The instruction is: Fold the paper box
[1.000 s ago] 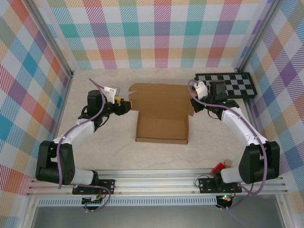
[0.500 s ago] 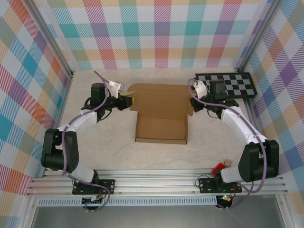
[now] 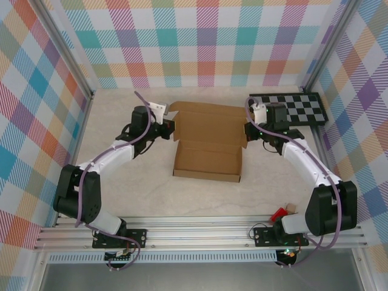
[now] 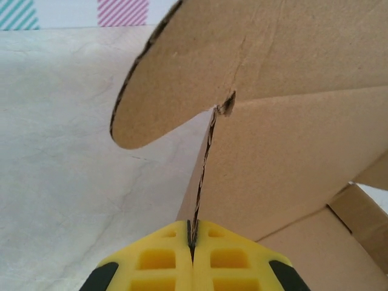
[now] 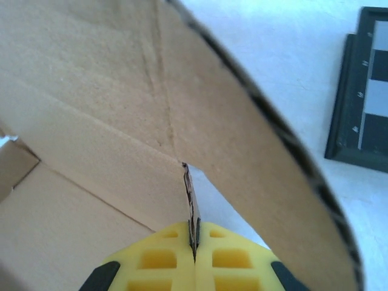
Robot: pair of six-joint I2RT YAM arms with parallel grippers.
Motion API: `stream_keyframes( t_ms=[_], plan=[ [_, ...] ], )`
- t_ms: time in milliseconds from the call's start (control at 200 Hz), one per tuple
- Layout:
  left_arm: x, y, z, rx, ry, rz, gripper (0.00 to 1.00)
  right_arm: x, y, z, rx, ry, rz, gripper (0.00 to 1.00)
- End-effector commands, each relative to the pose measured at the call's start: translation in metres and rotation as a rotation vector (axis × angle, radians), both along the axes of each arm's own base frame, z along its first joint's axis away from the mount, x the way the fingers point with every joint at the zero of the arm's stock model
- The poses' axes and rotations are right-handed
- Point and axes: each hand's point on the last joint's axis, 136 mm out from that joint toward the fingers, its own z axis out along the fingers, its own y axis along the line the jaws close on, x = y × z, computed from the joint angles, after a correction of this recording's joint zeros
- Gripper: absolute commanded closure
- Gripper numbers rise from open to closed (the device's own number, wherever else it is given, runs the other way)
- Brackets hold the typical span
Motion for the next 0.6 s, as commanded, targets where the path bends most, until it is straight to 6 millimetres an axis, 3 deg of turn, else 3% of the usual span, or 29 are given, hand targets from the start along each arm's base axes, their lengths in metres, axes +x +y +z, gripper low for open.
stream_keyframes(
  t_ms=[0,190,375,595],
  plan=[
    [-0.004,-0.007,0.026,-0.047,-0.045,0.122,1.00,0.004,-0.001,0.022,0.104,-0.069,-0.175,1.00],
    [-0.012,-0.018,0.055,-0.162,-0.119,0.184,1.00,0.010,0.014,0.050,0.184,-0.201,-0.233,1.00],
    [-0.004,-0.028,0.082,-0.285,-0.140,0.192,1.00,0.037,0.028,0.081,0.229,-0.302,-0.239,1.00],
    [0.001,-0.047,0.057,-0.323,-0.123,0.182,1.00,0.053,0.053,0.069,0.300,-0.338,-0.202,1.00]
  ],
)
